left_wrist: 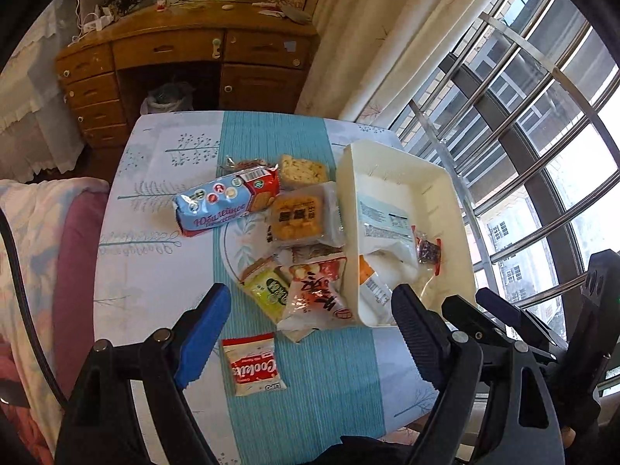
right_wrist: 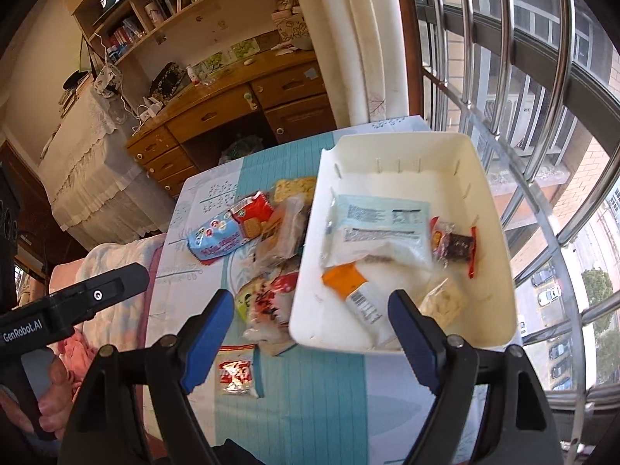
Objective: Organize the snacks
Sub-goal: 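Withdraw both tools and reach toward the biscuit and Cookies packets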
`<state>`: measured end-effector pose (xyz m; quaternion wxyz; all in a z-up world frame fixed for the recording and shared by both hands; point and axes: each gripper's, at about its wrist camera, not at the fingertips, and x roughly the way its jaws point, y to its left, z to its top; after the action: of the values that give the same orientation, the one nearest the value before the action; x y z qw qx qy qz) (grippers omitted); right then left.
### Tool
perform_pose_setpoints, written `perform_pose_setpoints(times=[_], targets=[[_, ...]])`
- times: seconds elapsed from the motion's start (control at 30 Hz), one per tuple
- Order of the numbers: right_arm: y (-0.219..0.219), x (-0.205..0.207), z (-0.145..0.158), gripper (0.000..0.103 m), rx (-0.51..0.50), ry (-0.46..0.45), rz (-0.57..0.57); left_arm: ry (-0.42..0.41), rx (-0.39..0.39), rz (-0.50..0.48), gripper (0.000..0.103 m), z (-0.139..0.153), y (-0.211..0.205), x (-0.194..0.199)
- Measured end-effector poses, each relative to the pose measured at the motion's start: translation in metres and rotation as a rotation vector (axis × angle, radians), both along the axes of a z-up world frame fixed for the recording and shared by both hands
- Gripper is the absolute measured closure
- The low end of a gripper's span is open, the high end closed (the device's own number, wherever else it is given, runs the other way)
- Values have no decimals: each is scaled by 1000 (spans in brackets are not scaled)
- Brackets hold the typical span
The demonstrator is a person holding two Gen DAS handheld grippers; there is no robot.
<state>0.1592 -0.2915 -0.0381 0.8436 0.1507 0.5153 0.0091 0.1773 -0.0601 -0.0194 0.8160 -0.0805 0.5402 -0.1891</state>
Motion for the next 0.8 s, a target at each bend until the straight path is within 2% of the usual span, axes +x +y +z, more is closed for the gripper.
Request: perform_pose_setpoints(times=[0.43,0.8], targets=[[73,-9,-28,21,90,92,-53,-11,69,-44,19,-18,78,13],[115,-18,-75,21,176,267,-169,12,86,-150,19,-48,107,50]])
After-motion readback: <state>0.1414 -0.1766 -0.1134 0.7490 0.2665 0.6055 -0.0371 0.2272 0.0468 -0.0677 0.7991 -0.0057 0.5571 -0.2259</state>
